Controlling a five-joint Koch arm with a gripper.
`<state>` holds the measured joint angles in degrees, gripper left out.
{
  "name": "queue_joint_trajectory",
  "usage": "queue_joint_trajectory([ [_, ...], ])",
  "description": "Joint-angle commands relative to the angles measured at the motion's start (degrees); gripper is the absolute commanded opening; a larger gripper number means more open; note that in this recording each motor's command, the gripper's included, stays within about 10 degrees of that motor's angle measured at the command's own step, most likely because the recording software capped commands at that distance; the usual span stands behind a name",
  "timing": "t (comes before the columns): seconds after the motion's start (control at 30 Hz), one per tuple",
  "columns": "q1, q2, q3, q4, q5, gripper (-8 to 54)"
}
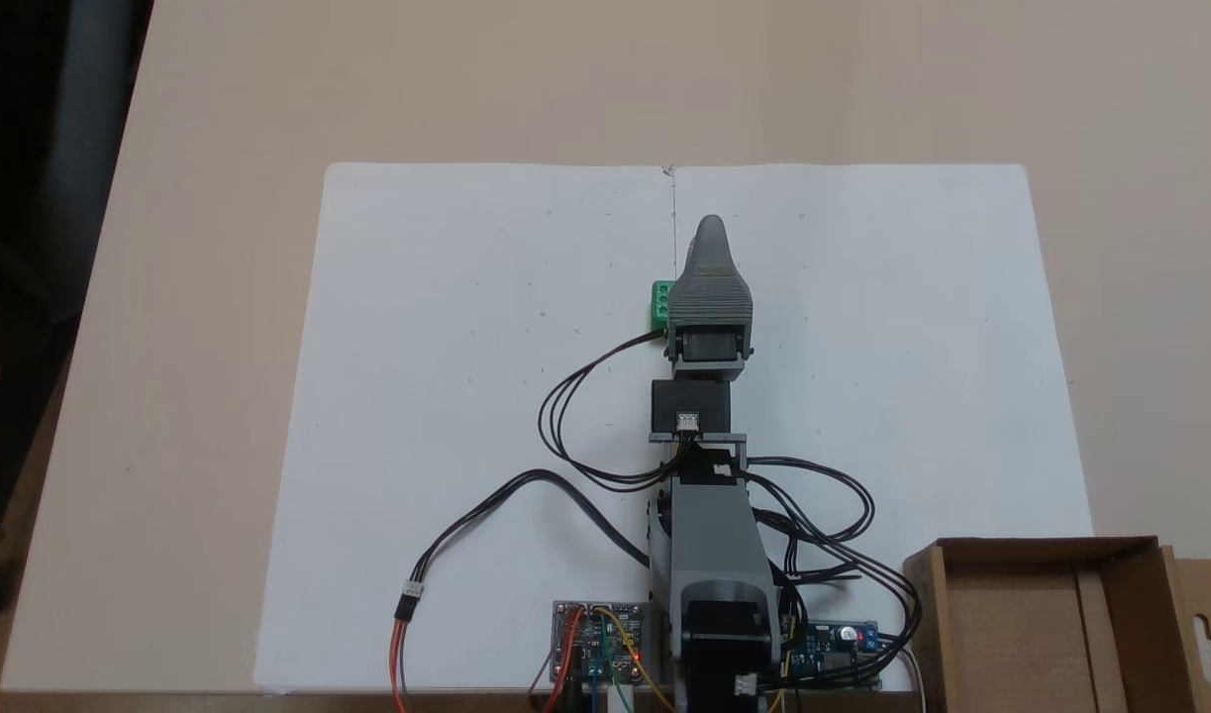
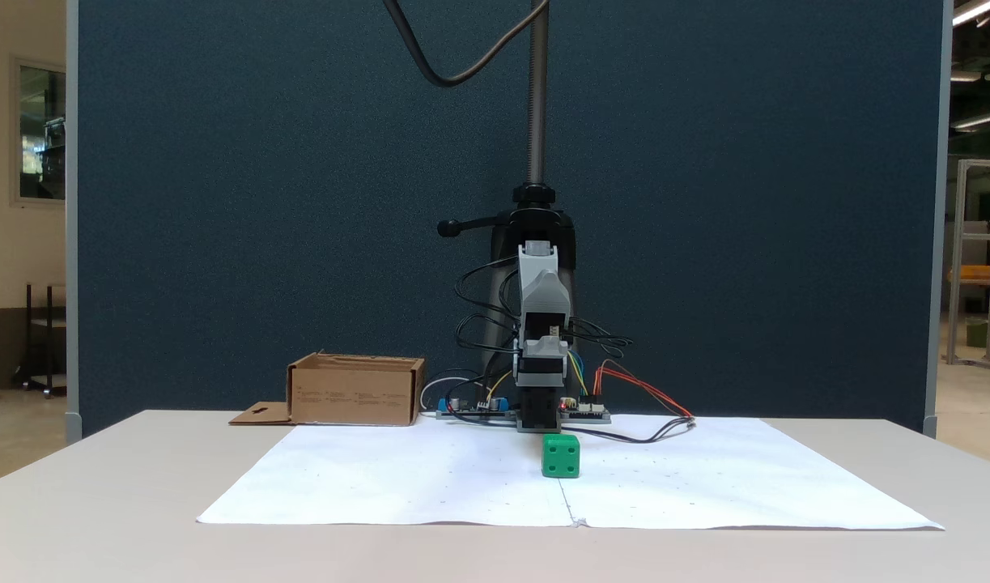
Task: Grasp a green dice and put it in the bin.
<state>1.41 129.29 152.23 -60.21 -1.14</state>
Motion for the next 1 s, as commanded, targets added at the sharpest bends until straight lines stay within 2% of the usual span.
queue_joint_trajectory([
  [0.0,4.1,6.4,10.0,-10.0,-1.7,44.7],
  [0.4,4.1,6.4,10.0,-10.0,-1.6,44.7],
  [0.53,3.9,6.4,10.0,-10.0,-1.6,43.9],
  [0.6,3.8,6.3,10.0,-10.0,-2.2,40.3],
  [0.7,4.1,6.3,10.0,-10.0,-6.1,40.7],
  [0.77,4.5,6.3,-0.2,2.8,-8.6,40.7],
  [0.97,5.4,6.3,-16.2,26.0,-8.5,40.7],
])
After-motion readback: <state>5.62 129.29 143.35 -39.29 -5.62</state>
